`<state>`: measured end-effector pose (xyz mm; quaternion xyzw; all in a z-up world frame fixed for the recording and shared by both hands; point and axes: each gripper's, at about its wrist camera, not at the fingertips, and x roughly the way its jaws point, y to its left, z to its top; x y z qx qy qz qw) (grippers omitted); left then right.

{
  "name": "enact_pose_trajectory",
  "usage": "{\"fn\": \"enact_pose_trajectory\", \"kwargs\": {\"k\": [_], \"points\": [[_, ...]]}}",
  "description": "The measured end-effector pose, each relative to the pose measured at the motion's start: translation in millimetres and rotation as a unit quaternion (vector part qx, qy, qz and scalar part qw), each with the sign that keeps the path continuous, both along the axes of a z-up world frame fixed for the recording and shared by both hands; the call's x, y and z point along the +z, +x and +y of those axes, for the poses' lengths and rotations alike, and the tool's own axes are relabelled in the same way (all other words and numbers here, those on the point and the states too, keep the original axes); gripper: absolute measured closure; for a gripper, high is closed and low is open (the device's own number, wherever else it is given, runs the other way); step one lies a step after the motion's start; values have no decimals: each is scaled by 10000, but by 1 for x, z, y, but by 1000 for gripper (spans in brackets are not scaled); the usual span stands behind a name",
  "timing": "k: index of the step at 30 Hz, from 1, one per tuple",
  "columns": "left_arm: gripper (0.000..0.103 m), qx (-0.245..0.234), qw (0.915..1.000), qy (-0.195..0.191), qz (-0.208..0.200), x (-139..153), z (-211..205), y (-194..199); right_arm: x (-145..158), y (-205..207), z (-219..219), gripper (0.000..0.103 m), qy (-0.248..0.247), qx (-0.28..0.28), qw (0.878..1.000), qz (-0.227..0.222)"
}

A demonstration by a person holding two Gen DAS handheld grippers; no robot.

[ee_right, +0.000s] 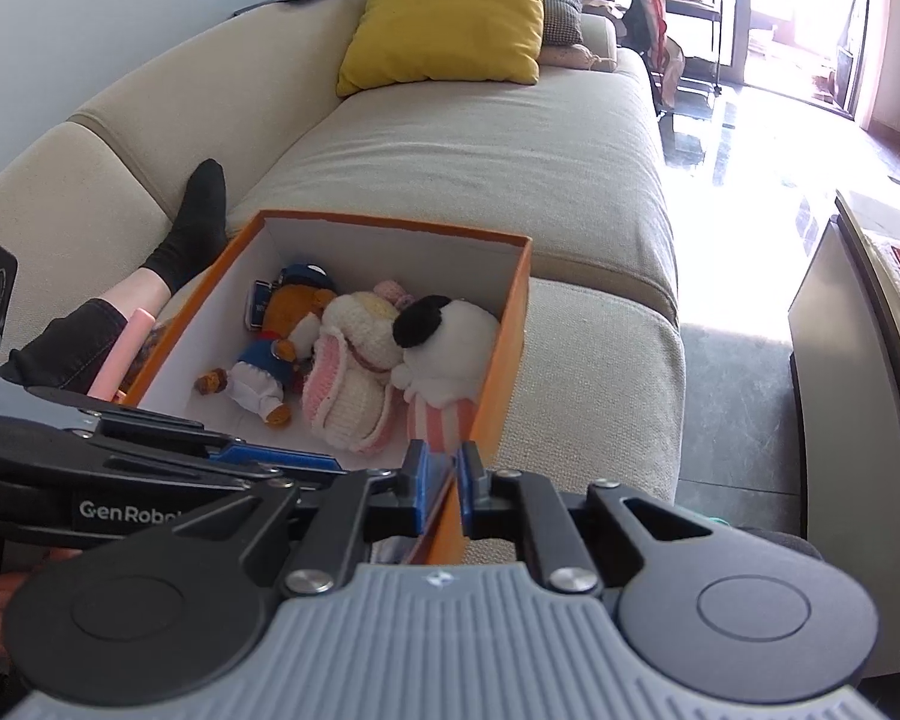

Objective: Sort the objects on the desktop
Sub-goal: 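Move both grippers back to the remaining items on the sofa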

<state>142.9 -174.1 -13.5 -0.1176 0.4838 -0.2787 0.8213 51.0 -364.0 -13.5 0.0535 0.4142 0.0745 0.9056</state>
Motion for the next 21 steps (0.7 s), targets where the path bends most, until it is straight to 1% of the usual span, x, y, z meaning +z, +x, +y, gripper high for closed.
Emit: {"fn": "enact_pose_trajectory", "kwargs": {"k": [2, 5, 9, 12, 15, 19, 21], "points": [[77, 102, 9998, 44, -180, 10, 12, -5, 5, 0, 12, 91, 78, 129, 9997, -181], [76, 309, 9986, 147, -412, 25, 44, -12, 13, 3, 34, 91, 162, 395, 9981, -436], [76, 670, 9946, 481, -631, 39, 91, -20, 18, 12, 73, 90, 169, 948, 9938, -548], [76, 934, 9899, 839, -655, 41, 131, -22, 18, 22, 105, 90, 168, 1374, 9894, -438], [76, 1206, 9842, 1187, -532, 34, 168, -24, 15, 36, 137, 89, 127, 1732, 9845, -256], [76, 1402, 9787, 1454, -377, 19, 203, -26, 5, 57, 177, 88, 43, 2160, 9764, 61], [76, 1494, 9757, 1564, -338, 12, 217, -24, 0, 69, 195, 80, -39, 2327, 9723, 205]]}}
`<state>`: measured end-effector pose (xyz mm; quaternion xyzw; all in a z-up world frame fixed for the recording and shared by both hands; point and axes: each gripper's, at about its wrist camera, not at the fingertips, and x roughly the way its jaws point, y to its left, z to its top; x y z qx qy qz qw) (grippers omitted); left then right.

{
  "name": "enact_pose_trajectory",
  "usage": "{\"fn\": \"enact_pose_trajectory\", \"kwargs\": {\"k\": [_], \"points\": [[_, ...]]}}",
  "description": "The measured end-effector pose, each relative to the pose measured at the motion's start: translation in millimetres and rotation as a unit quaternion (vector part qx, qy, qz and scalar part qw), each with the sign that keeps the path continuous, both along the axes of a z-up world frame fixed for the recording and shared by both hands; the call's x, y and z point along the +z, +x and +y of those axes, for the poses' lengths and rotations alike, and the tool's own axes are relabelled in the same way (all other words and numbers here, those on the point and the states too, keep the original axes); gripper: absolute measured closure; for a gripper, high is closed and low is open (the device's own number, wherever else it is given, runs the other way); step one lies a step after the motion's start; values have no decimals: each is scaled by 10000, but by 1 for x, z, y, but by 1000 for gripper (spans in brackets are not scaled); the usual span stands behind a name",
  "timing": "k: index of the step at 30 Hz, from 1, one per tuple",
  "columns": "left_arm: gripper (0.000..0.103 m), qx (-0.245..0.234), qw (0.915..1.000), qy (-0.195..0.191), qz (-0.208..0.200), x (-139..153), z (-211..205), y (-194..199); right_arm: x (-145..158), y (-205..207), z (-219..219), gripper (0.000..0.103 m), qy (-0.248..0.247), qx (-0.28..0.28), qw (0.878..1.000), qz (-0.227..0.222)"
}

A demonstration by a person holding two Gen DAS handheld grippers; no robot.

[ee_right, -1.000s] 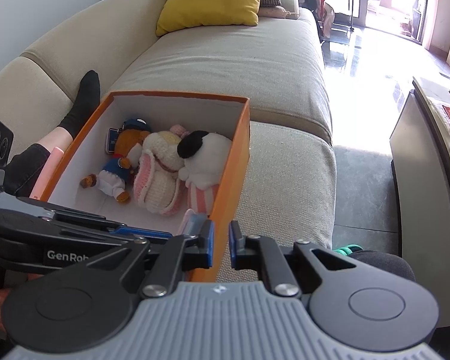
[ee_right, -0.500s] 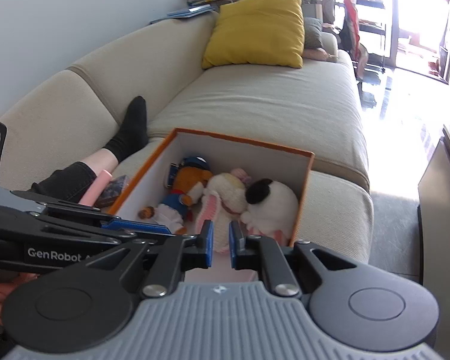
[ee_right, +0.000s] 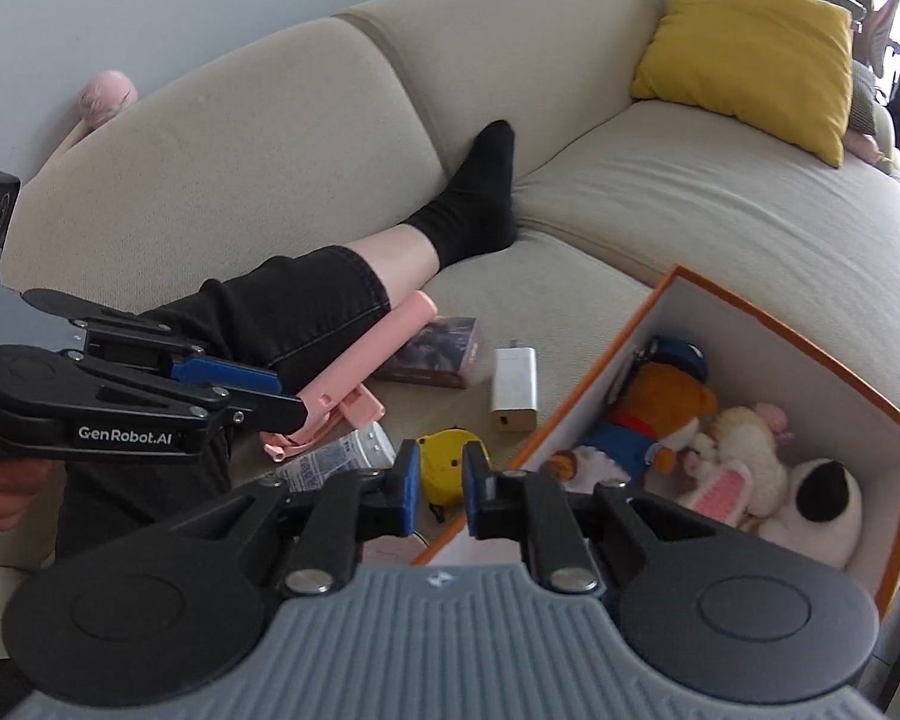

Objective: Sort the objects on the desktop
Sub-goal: 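Move both grippers back to the remaining items on the sofa, then grasp the Vaseline tube with the left gripper while the right grasps the boxed card deck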

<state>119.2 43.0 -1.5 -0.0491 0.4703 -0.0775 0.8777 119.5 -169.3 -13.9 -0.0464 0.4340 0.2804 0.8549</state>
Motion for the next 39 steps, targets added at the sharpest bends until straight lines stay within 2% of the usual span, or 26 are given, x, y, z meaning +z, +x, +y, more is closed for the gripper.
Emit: {"fn": "enact_pose_trajectory", "kwargs": {"k": [7, 9, 12, 15, 16, 18, 20, 22, 24, 27, 30, 32, 34, 39], "points": [[76, 145, 9995, 267, 75, -22, 31, 28, -21, 52, 43, 75, -356, 374, 9978, 417], [76, 128, 9993, 303, 161, -30, 36, 42, -29, 66, 55, 65, -558, 589, 9958, 424], [76, 29, 9991, 297, 305, -42, 41, 59, -40, 87, 73, 58, -933, 1026, 9897, 366], [74, -83, 9985, 352, 412, -51, 43, 74, -50, 109, 87, 55, -1215, 1449, 9813, 351], [73, -125, 9983, 350, 449, -54, 44, 78, -55, 118, 92, 53, -1332, 1664, 9763, 365], [72, -191, 9979, 340, 515, -59, 45, 86, -64, 129, 101, 43, -1533, 2094, 9651, 348], [67, -247, 9976, 314, 561, -63, 47, 91, -71, 140, 112, 40, -1804, 2458, 9520, 268], [66, -241, 9975, 263, 618, -67, 49, 96, -78, 147, 120, 39, -1987, 2832, 9380, 205], [66, -217, 9974, 209, 653, -71, 52, 100, -85, 153, 129, 33, -2204, 3250, 9195, 158], [66, -221, 9976, 118, 651, -72, 55, 101, -96, 159, 137, 32, -2425, 3789, 8929, 184], [66, -234, 9977, 85, 631, -71, 57, 99, -107, 164, 143, 32, -2571, 4146, 8728, 176], [66, -253, 9979, 73, 591, -69, 58, 96, -114, 166, 145, 33, -2638, 4239, 8661, 251], [66, -285, 9980, 60, 556, -67, 60, 92, -119, 169, 146, 34, -2663, 4248, 8646, 323], [66, -289, 9980, 79, 553, -65, 62, 85, -120, 171, 143, 37, -2619, 4189, 8689, 304]]}}
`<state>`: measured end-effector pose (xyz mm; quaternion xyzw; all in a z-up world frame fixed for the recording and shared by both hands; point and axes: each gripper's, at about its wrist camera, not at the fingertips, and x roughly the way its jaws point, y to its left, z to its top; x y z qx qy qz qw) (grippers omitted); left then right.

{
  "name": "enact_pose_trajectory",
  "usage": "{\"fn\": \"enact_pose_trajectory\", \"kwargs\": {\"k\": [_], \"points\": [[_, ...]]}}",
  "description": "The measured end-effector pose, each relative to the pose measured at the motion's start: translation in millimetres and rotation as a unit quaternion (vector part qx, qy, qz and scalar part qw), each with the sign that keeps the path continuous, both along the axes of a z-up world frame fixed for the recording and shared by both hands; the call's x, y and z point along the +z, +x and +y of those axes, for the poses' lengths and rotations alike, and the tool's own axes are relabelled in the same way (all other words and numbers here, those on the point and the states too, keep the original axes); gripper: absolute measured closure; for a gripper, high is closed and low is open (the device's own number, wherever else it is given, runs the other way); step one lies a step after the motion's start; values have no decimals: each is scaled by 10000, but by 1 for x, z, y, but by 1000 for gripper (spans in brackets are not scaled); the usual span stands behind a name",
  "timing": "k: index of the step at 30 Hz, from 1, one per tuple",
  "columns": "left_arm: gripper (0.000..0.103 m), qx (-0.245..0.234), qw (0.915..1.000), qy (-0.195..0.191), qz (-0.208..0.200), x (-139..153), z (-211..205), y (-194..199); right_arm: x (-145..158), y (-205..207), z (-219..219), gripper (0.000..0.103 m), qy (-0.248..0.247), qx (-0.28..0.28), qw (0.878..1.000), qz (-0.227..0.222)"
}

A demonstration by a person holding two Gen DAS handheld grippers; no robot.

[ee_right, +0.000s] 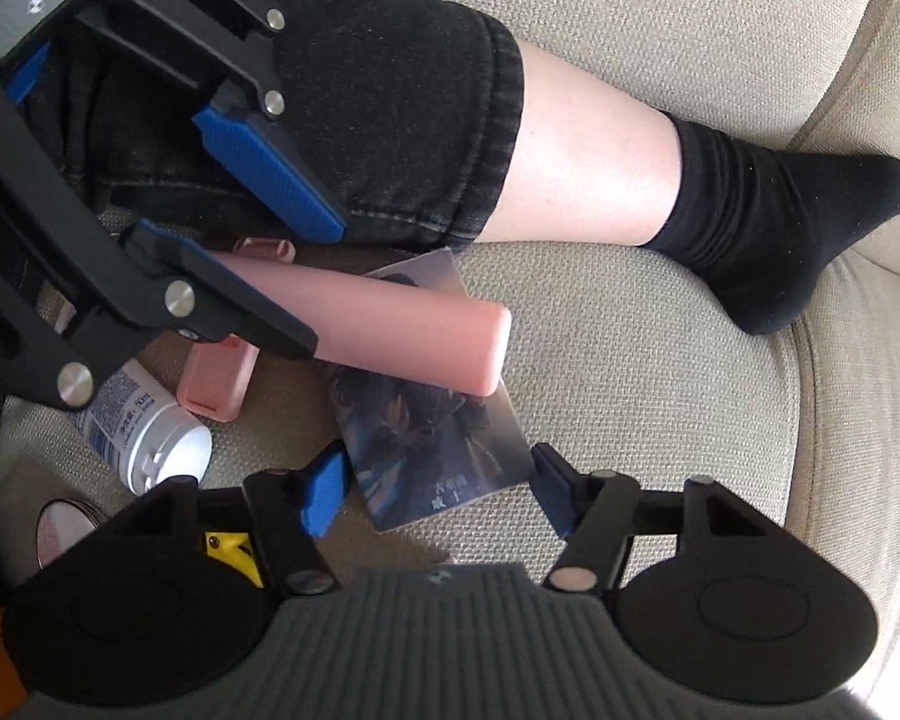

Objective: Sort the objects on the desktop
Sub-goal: 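Grasp the Vaseline tube with the left gripper while the right grasps the boxed card deck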

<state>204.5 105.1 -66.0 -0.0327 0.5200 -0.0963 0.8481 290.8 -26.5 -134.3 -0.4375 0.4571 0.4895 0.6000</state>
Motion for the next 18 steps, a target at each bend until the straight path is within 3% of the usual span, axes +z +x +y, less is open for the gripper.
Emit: {"fn": "enact_pose_trajectory", "kwargs": {"k": [18], "points": [[66, -408, 9988, 233, -111, 24, -17, -64, 69, -17, -39, 42, 275, -803, 9962, -198]]}}
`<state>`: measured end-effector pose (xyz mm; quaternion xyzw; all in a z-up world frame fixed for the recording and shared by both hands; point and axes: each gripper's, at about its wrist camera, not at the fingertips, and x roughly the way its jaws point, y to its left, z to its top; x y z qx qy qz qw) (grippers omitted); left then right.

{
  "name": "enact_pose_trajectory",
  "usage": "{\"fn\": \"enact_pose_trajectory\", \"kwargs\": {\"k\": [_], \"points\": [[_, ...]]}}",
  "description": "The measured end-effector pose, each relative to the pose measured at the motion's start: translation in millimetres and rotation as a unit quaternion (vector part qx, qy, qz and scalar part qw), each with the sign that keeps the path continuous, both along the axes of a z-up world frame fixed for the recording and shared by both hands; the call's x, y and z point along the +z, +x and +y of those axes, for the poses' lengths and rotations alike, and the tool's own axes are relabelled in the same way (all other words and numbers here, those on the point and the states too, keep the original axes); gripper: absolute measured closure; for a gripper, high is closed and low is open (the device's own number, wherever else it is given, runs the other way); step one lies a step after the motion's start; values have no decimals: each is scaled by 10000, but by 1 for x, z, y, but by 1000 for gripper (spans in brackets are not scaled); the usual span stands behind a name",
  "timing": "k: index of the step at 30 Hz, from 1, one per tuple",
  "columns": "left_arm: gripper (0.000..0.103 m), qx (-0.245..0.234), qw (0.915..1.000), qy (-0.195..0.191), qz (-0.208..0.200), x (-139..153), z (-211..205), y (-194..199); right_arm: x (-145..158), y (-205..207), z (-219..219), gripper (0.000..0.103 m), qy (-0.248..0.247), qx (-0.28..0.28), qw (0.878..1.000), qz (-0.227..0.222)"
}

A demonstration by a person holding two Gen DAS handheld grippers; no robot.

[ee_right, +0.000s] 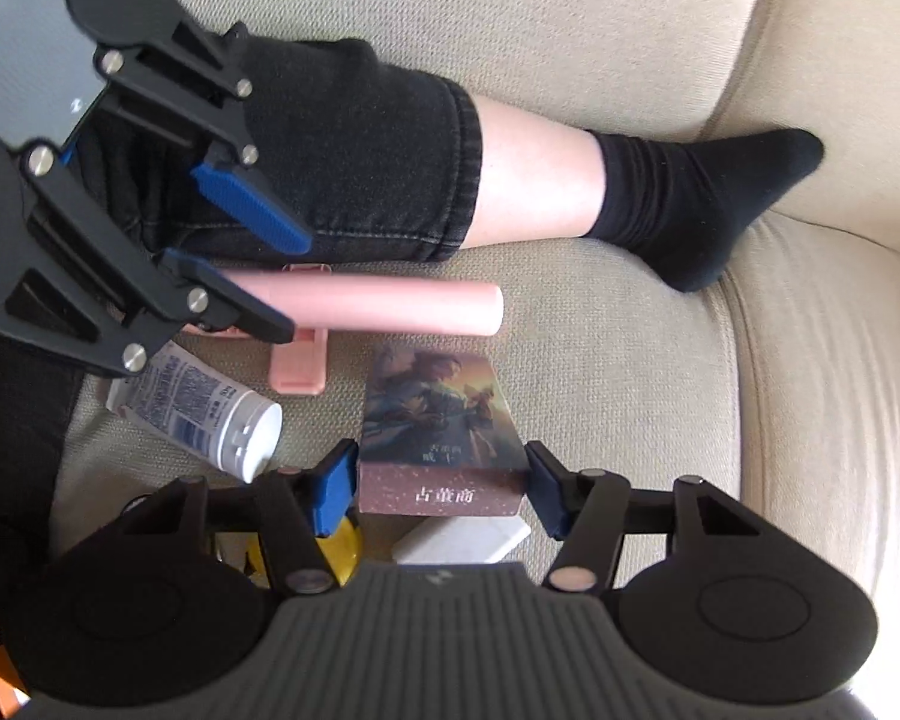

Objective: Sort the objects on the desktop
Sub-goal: 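Grasp the Vaseline tube with the left gripper while the right grasps the boxed card deck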

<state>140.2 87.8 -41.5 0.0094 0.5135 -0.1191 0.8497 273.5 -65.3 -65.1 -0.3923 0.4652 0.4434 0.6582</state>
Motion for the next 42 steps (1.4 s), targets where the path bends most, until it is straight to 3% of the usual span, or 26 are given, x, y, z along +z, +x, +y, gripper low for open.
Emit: {"fn": "enact_pose_trajectory", "kwargs": {"k": [6, 8, 13, 17, 22, 28, 32, 35, 39, 40, 42], "points": [[64, -576, 9979, 200, 237, -4, -18, -43, 13, -22, -13, 42, 253, -272, 9993, -47], [51, -727, 9960, 371, 351, -10, -25, -49, 21, -36, -19, 42, 345, -284, 9990, -84], [45, -895, 9903, 813, 680, -25, -34, -44, 31, -61, -32, 42, 500, -319, 9982, -6], [39, -982, 9860, 1184, 638, -33, -48, -50, 25, -77, -34, 42, 534, -262, 9982, 73], [39, -1281, 9761, 1667, 545, -32, -69, -67, 20, -85, -36, 42, 510, -247, 9983, 130], [39, -1367, 9560, 2496, 711, -66, -86, -67, 12, -87, -38, 42, 408, -232, 9987, 201], [39, -1459, 9472, 2749, 778, -77, -92, -66, 11, -86, -40, 42, 442, -270, 9984, 231], [39, -1449, 9460, 2774, 848, -83, -94, -61, 10, -86, -40, 42, 453, -287, 9982, 267], [47, -1295, 9552, 2496, 919, -79, -86, -57, 8, -88, -41, 42, 472, -319, 9980, 277], [61, -1269, 9584, 2390, 914, -76, -83, -57, 8, -88, -41, 42, 477, -326, 9979, 282], [71, -1137, 9642, 2244, 841, -70, -78, -59, 9, -91, -42, 42, 479, -324, 9980, 268]]}}
